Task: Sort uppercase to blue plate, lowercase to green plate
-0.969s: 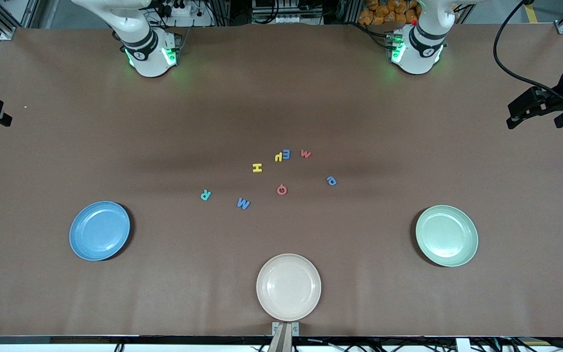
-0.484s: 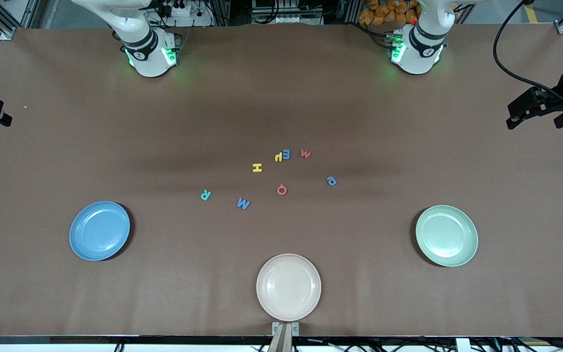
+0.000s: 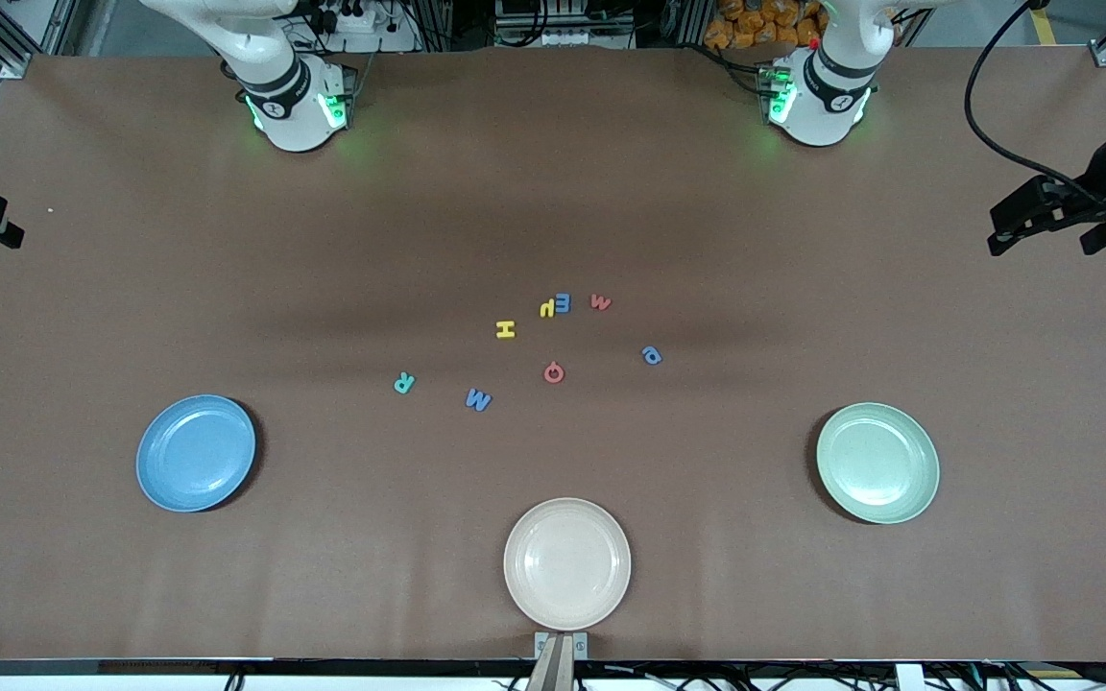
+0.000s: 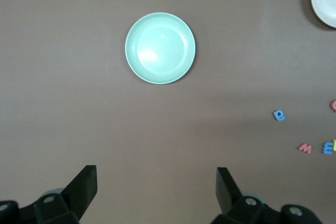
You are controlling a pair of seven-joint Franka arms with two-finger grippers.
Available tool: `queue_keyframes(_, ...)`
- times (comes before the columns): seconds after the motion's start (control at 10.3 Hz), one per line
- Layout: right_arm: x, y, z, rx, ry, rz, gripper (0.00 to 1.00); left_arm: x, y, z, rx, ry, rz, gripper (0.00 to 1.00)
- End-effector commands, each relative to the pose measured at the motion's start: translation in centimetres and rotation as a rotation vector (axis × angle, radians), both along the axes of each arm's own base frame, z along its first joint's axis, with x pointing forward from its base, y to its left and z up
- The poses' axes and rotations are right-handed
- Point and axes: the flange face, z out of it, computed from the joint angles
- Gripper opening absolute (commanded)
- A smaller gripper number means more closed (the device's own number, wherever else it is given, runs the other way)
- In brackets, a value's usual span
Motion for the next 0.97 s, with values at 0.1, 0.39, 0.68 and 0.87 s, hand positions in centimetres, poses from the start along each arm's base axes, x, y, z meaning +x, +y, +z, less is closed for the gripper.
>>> queue_keyframes(0.1, 0.1, 0.0, 0.1, 0.017, 0.0, 0.0, 1.0, 0.0, -6.4, -5.6, -0.005, -0.014, 0.151, 1.0)
queue_keyframes(0.39, 0.2, 0.1, 0.0, 0.018, 0.003, 0.001, 1.0, -0.1, -12.5, -12.5, -0.058, 0.023, 0.314, 1.0)
queue_keyframes(0.68, 0.2, 0.1, -0.2, 0.018, 0.006, 0.0, 1.0, -0.8, -19.6, -19.0, -0.068, 0.046, 0.453, 1.0)
queue_keyframes(0.87, 0.5, 0.2, -0.5, 0.018, 0.012, 0.001, 1.0, -1.7, -23.4, -23.8, -0.087, 0.057, 0.548, 1.0)
